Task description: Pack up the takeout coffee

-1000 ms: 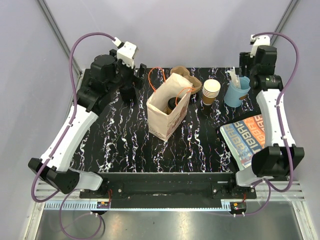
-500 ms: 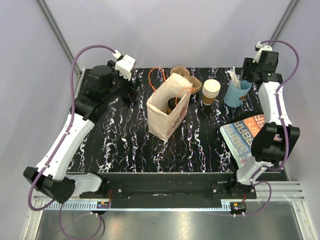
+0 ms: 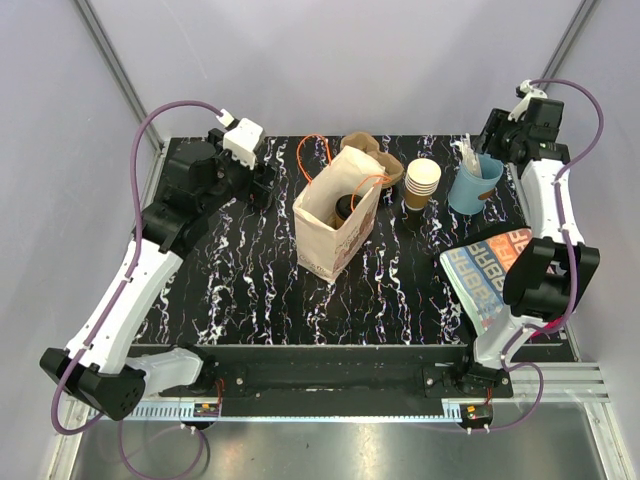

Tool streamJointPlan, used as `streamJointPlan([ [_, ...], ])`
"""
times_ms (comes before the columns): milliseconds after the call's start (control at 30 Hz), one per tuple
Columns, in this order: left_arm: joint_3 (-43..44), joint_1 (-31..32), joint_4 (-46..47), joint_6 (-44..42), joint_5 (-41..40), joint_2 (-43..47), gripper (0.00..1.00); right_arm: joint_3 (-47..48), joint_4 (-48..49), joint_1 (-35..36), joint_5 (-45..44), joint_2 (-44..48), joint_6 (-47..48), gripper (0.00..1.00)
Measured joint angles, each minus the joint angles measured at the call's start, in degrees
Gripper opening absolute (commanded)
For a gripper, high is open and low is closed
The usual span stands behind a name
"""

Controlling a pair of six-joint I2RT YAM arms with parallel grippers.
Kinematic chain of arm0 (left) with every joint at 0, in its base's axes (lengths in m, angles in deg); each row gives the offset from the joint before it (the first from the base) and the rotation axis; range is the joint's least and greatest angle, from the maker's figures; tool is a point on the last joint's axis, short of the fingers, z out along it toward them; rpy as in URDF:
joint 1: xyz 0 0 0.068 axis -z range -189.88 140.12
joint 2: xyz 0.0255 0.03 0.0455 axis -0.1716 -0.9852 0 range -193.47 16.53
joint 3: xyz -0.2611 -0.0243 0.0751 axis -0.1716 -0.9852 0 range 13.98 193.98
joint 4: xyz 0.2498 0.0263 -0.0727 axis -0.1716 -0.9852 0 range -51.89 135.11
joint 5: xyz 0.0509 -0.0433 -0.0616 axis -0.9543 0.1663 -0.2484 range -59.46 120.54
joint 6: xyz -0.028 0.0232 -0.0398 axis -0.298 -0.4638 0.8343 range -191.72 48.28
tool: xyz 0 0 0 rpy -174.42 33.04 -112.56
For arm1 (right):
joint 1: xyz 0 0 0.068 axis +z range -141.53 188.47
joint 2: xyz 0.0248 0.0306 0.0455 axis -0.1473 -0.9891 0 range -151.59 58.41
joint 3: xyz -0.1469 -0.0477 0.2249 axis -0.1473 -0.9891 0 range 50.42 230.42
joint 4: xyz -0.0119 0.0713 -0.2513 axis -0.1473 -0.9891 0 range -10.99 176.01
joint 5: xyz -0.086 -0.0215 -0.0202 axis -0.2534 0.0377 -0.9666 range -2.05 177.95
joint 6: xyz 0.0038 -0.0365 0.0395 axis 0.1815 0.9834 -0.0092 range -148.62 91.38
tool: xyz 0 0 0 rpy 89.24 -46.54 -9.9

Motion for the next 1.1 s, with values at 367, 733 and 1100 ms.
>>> streamJointPlan([
  [367,0.00,0.00,0.07,0.76,1.22,0.02,0.99,0.28,0.13,0.00,-0.13,-3.04,-0.33,0.63],
  [733,0.00,0.00,0.22,1.60,2.14,-0.33,0.99,0.28,0.26,0.00,-1.66,-3.04,0.55,0.62],
  [1100,-0.11,0.00,0.44,1.79,2.51,-0.68,0.99,0.26,0.28,0.00,-4.46,-3.04,2.03,0.61],
])
